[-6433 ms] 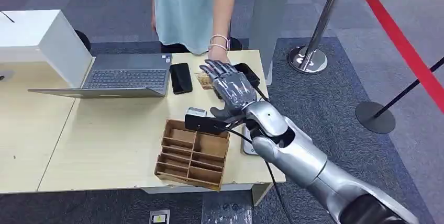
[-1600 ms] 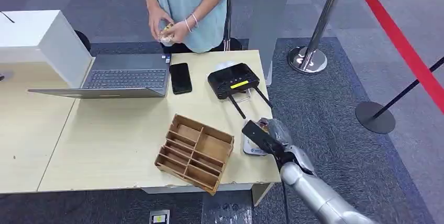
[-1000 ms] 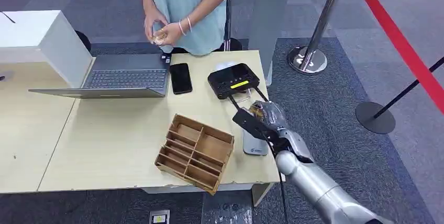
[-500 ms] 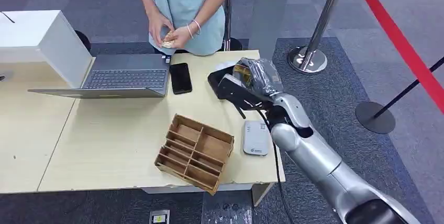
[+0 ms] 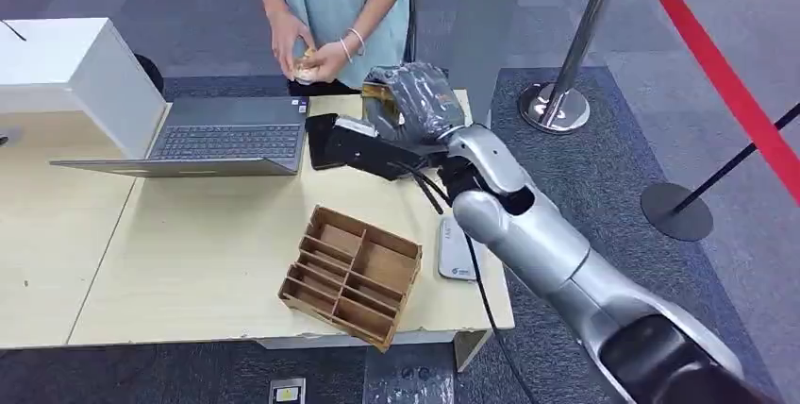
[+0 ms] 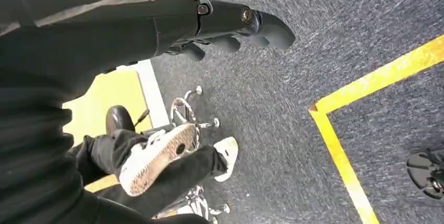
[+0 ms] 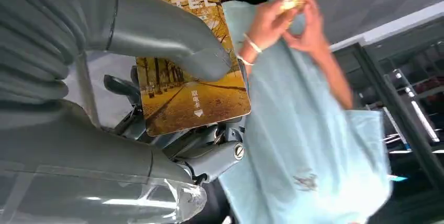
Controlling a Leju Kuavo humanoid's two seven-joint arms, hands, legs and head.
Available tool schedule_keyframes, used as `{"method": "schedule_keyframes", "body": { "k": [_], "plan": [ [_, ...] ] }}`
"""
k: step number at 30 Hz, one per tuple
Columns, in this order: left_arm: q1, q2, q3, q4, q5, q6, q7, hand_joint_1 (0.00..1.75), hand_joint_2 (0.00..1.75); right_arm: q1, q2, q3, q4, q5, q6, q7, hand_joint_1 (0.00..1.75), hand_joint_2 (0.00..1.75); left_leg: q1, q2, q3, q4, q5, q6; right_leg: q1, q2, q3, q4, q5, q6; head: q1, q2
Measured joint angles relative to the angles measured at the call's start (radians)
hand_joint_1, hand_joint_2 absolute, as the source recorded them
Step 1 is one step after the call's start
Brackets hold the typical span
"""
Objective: Pass the card to the sensor for recognition and then transmit it.
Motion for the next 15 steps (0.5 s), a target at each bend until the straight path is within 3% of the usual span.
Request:
{"method": "schedule_keyframes", "body": {
  "k": [15],
  "plan": [
    [-0.002, -0.002, -0.01, 0.0, -0.002, 0.0, 0.002, 0.0, 1.75, -0.064, 0.045, 0.07, 0.104, 0.008, 0.021, -0.016, 1.75, 1.75, 0.0, 0.0, 0.0, 0.0, 0.0, 0.0, 0.0, 0.0, 0.0, 0.0, 0.0, 0.0, -0.001, 0.0]
  ]
}}
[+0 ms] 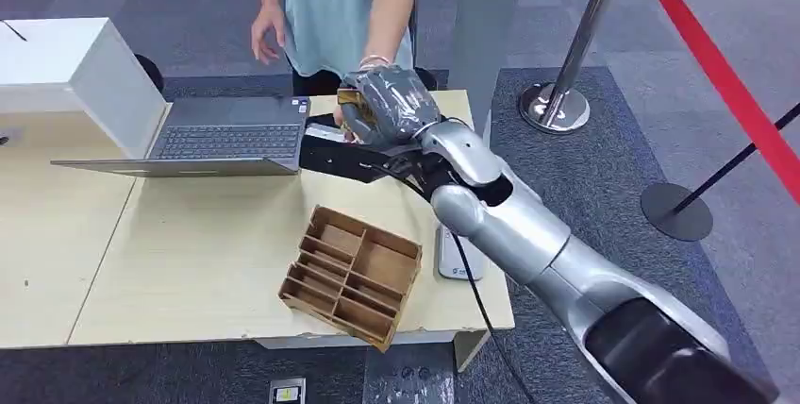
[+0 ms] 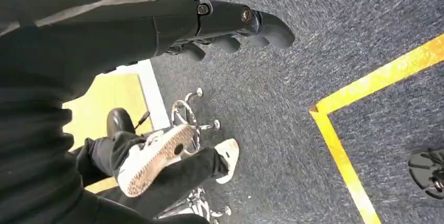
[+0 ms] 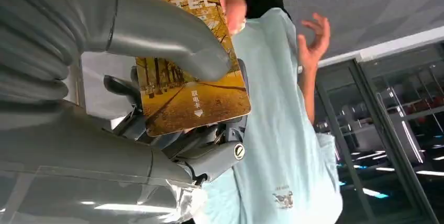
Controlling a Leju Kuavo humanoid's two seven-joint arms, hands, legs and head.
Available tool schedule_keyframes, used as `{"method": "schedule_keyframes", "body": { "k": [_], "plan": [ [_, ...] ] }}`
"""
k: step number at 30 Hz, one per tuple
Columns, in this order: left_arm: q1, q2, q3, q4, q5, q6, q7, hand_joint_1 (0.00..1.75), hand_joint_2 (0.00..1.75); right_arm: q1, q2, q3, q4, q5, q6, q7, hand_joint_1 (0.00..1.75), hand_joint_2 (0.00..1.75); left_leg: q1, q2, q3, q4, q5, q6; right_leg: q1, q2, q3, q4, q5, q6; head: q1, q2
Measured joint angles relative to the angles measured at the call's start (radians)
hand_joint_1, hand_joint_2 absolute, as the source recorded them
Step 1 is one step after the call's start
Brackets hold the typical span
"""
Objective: Pass the card to the sensor for recognition and then transmit it.
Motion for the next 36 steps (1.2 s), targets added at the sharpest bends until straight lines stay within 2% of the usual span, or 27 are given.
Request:
{"method": "schedule_keyframes", "body": {
  "k": [6, 7, 8, 10, 11, 13, 16, 17, 28, 32, 34, 35, 36],
  "plan": [
    [0.0, 0.0, -0.003, 0.0, 0.0, 0.0, -0.001, 0.0, 1.75, -0.006, 0.005, 0.009, 0.023, 0.001, 0.0, -0.001, 1.75, 1.75, 0.0, 0.0, 0.0, 0.0, 0.0, 0.0, 0.0, 0.0, 0.0, 0.0, 0.0, 0.0, 0.0, 0.0],
    [0.0, 0.0, -0.003, 0.0, 0.0, 0.0, -0.002, 0.0, 1.75, -0.006, 0.007, 0.009, 0.026, 0.005, -0.001, -0.001, 0.45, 1.75, 0.0, 0.0, 0.0, 0.0, 0.0, 0.0, 0.0, 0.0, 0.0, 0.0, 0.0, 0.0, 0.0, 0.0],
    [0.0, 0.0, -0.003, 0.0, 0.0, 0.0, -0.002, 0.0, 1.75, -0.006, 0.007, 0.009, 0.028, 0.007, -0.002, -0.001, 0.03, 1.75, 0.0, 0.0, 0.0, 0.0, 0.0, 0.0, 0.0, 0.0, 0.0, 0.0, 0.0, 0.0, 0.0, 0.0],
    [0.0, 0.0, -0.003, 0.0, 0.0, 0.0, -0.002, 0.0, 1.75, -0.006, 0.008, 0.011, 0.035, 0.015, -0.005, -0.001, 0.1, 1.75, 0.0, 0.0, 0.0, 0.0, 0.0, 0.0, 0.0, 0.0, 0.0, 0.0, 0.0, 0.0, 0.0, 0.0],
    [0.0, 0.0, -0.003, 0.0, 0.0, 0.0, -0.002, 0.0, 1.75, -0.006, 0.008, 0.013, 0.037, 0.019, -0.008, -0.001, 0.31, 1.75, 0.0, 0.0, 0.0, 0.0, 0.0, 0.0, 0.0, 0.0, 0.0, 0.0, 0.0, 0.0, 0.0, 0.0],
    [0.0, 0.0, -0.003, 0.0, 0.0, 0.0, -0.002, 0.0, 1.75, -0.006, 0.01, 0.018, 0.041, 0.026, -0.011, -0.001, 0.54, 1.75, 0.0, 0.0, 0.0, 0.0, 0.0, 0.0, 0.0, 0.0, 0.0, 0.0, 0.0, 0.0, 0.0, 0.0],
    [0.0, 0.0, -0.003, 0.0, 0.0, 0.0, -0.002, 0.0, 1.75, -0.006, 0.013, 0.022, 0.047, 0.03, -0.012, -0.001, 0.03, 1.75, 0.0, 0.0, 0.0, 0.0, 0.0, 0.0, 0.0, 0.0, 0.0, 0.0, 0.0, 0.0, 0.0, 0.0],
    [0.0, -0.001, -0.003, 0.0, 0.0, 0.0, -0.002, 0.0, 1.75, -0.006, 0.013, 0.025, 0.048, 0.03, -0.012, -0.001, 0.0, 1.75, 0.0, 0.0, 0.0, 0.0, 0.0, 0.0, 0.0, 0.0, 0.0, 0.0, 0.0, 0.0, 0.0, 0.0],
    [0.0, -0.002, -0.003, 0.0, 0.005, 0.0, -0.003, 0.0, 1.75, -0.004, 0.013, 0.039, 0.047, 0.05, -0.018, -0.003, 0.0, 1.75, 0.0, 0.0, 0.0, 0.0, 0.0, 0.0, 0.0, 0.0, 0.0, 0.0, 0.0, 0.0, 0.0, 0.0],
    [0.0, -0.003, -0.003, 0.0, 0.014, 0.0, -0.003, 0.0, 1.75, 0.012, 0.013, 0.053, 0.014, 0.049, 0.029, -0.01, 0.0, 1.75, 0.0, 0.0, 0.001, 0.0, 0.0, 0.0, 0.0, 0.0, 0.0, 0.0, 0.0, 0.0, 0.0, 0.0],
    [0.0, -0.004, -0.003, 0.0, 0.021, 0.0, -0.002, 0.0, 1.75, 0.023, 0.012, 0.063, -0.008, 0.048, 0.063, -0.004, 0.07, 1.75, 0.0, 0.0, 0.001, 0.0, 0.0, 0.0, 0.0, 0.0, 0.0, 0.0, 0.0, 0.0, 0.0, 0.0],
    [0.0, -0.004, -0.003, 0.0, 0.022, 0.0, -0.002, 0.0, 1.75, 0.026, 0.011, 0.069, -0.019, 0.047, 0.076, 0.001, 0.59, 1.75, 0.0, 0.0, 0.001, 0.0, 0.0, 0.0, 0.0, 0.0, 0.0, 0.0, 0.0, 0.0, 0.0, 0.0],
    [0.0, -0.004, -0.003, 0.0, 0.025, 0.0, -0.002, 0.0, 1.75, 0.029, 0.01, 0.074, -0.032, 0.042, 0.091, 0.005, 0.79, 1.75, 0.0, 0.0, 0.001, 0.0, 0.0, 0.0, 0.0, 0.0, 0.0, 0.0, 0.0, 0.0, 0.0, 0.0]
  ]
}}
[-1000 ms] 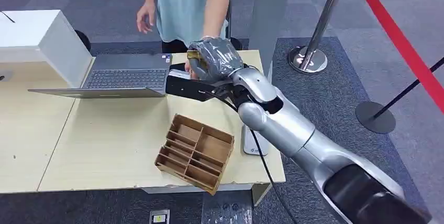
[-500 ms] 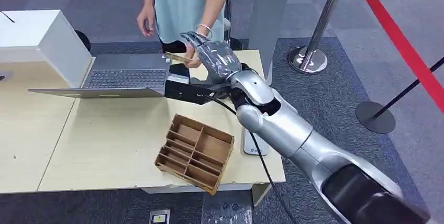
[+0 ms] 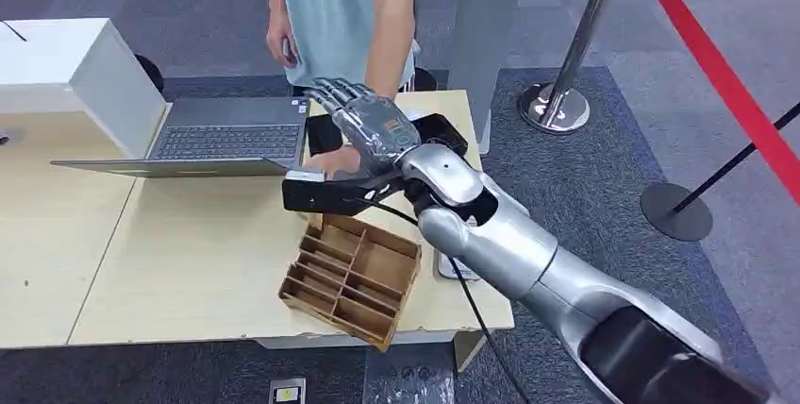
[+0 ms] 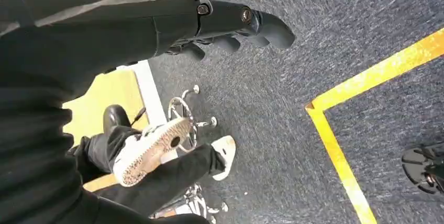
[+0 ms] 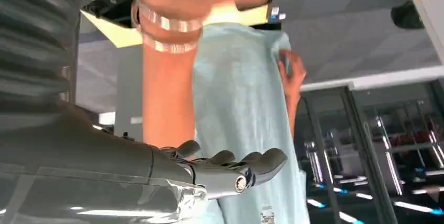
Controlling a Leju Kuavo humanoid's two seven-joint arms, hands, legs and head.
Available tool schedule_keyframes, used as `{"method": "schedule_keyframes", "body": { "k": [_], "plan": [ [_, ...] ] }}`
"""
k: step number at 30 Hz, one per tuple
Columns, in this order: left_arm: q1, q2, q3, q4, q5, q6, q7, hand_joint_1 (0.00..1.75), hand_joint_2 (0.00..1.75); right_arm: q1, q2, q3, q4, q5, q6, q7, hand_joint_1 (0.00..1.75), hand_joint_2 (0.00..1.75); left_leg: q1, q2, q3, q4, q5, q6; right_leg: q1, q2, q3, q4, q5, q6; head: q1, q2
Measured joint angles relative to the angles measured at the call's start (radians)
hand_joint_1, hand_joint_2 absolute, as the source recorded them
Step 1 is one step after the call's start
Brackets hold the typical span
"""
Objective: Pass the card to the sensor for recognition and then transmit it.
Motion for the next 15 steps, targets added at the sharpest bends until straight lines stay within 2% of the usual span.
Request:
{"method": "schedule_keyframes", "body": {
  "k": [1, 2, 4, 5, 8, 11, 14, 15],
  "plan": [
    [0.0, 0.0, 0.0, 0.0, 0.002, 0.0, 0.0, 0.0, 1.75, 0.004, -0.001, 0.002, -0.011, -0.003, 0.01, 0.005, 0.79, 1.75, 0.0, 0.0, 0.0, 0.0, 0.0, 0.0, 0.0, 0.0, 0.0, 0.0, 0.0, 0.0, 0.0, 0.0],
    [0.0, 0.0, 0.0, 0.0, 0.003, 0.0, 0.0, 0.0, 1.75, 0.008, -0.002, 0.003, -0.021, -0.006, 0.018, 0.007, 0.68, 1.75, 0.0, 0.0, 0.0, 0.0, 0.0, 0.0, 0.0, 0.0, 0.0, 0.0, 0.0, 0.0, 0.0, 0.0],
    [0.001, 0.0, 0.0, 0.0, 0.005, 0.0, 0.0, 0.0, 1.75, 0.018, -0.005, 0.011, -0.044, -0.009, 0.03, 0.008, 0.68, 1.75, 0.0, 0.0, 0.0, 0.0, 0.0, 0.0, 0.0, 0.0, 0.0, 0.0, 0.0, 0.0, 0.0, 0.0],
    [0.001, 0.0, 0.0, 0.0, 0.007, 0.0, 0.0, 0.0, 1.75, 0.024, -0.008, 0.014, -0.056, -0.01, 0.035, 0.011, 0.54, 1.75, 0.0, 0.0, 0.0, 0.0, 0.0, 0.0, 0.0, 0.0, 0.0, 0.0, 0.0, 0.0, 0.0, 0.0],
    [0.001, 0.0, 0.0, 0.0, 0.013, 0.0, 0.0, 0.0, 1.75, 0.036, -0.015, 0.021, -0.088, -0.012, 0.044, 0.019, 0.54, 1.75, 0.0, 0.0, 0.0, 0.0, 0.0, 0.0, 0.0, 0.0, 0.0, 0.0, 0.0, 0.0, 0.0, 0.0],
    [0.001, 0.0, 0.0, 0.0, 0.018, 0.0, 0.0, 0.0, 1.75, 0.05, -0.029, 0.025, -0.127, -0.016, 0.062, 0.029, 0.45, 1.75, 0.0, 0.0, 0.0, 0.0, 0.0, 0.0, 0.0, 0.0, 0.0, 0.0, 0.0, 0.0, 0.0, 0.0],
    [0.003, 0.0, 0.0, 0.0, 0.022, 0.0, 0.0, 0.0, 1.75, 0.068, -0.046, 0.027, -0.171, -0.014, 0.076, 0.039, 0.3, 1.75, 0.0, 0.0, 0.0, 0.0, 0.0, 0.0, 0.0, 0.0, 0.0, 0.0, 0.0, 0.0, 0.0, 0.0],
    [0.003, 0.0, 0.0, 0.0, 0.023, 0.0, 0.0, 0.0, 1.75, 0.073, -0.052, 0.027, -0.187, -0.013, 0.078, 0.041, 0.3, 1.75, 0.0, 0.0, 0.0, 0.0, 0.0, 0.0, 0.0, 0.0, 0.0, 0.0, 0.0, 0.0, 0.0, 0.0]
  ]
}}
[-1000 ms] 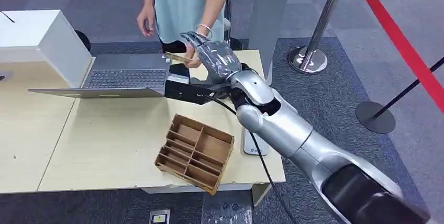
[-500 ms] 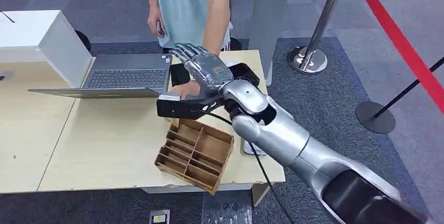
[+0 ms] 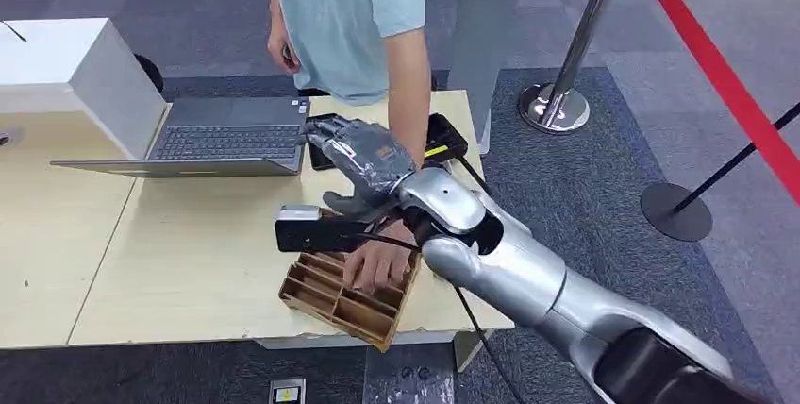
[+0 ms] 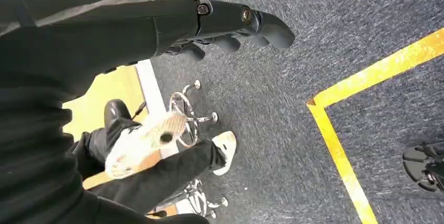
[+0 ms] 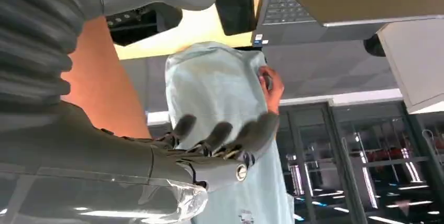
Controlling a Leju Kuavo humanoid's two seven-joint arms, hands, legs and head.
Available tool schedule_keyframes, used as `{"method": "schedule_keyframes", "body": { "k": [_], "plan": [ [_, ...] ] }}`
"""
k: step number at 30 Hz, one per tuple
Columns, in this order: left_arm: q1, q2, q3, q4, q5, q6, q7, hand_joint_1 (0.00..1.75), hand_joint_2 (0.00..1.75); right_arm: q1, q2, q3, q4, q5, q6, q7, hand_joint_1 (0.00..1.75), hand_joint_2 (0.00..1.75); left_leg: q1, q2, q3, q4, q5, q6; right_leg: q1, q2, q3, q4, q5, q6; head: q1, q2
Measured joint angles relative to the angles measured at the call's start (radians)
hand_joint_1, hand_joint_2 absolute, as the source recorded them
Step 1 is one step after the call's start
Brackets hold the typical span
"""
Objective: Pass the card to the sensor for recognition and then transmit it.
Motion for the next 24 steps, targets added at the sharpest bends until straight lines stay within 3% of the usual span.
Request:
{"method": "schedule_keyframes", "body": {
  "k": [5, 12, 20, 24],
  "plan": [
    [0.0, 0.0, 0.0, 0.0, 0.004, 0.0, 0.0, 0.0, 1.75, 0.019, -0.023, 0.001, -0.06, 0.007, 0.01, 0.009, 0.31, 1.75, 0.0, 0.0, 0.0, 0.0, 0.0, 0.0, 0.0, 0.0, 0.0, 0.0, 0.0, 0.0, 0.0, 0.0],
    [0.001, 0.0, 0.001, 0.0, 0.01, 0.0, 0.0, 0.0, 1.75, 0.04, -0.048, 0.011, -0.131, 0.014, 0.023, 0.018, 0.52, 1.75, 0.0, 0.0, 0.0, 0.0, 0.0, 0.0, 0.0, 0.0, 0.0, 0.0, 0.0, 0.0, 0.0, 0.0],
    [0.001, 0.0, 0.003, 0.0, 0.014, 0.0, 0.004, 0.0, 1.75, 0.057, -0.076, 0.02, -0.204, 0.021, 0.035, 0.031, 0.49, 1.75, 0.0, 0.0, 0.0, 0.0, 0.0, 0.0, 0.0, 0.0, 0.0, 0.0, 0.0, 0.0, 0.0, 0.0],
    [0.001, 0.001, 0.004, 0.0, 0.016, 0.0, 0.005, 0.0, 1.75, 0.069, -0.088, 0.023, -0.226, 0.022, 0.042, 0.032, 0.72, 1.75, 0.0, 0.0, 0.0, 0.0, 0.0, 0.0, 0.0, 0.0, 0.0, 0.0, 0.0, 0.0, 0.0, 0.0]
  ]
}}
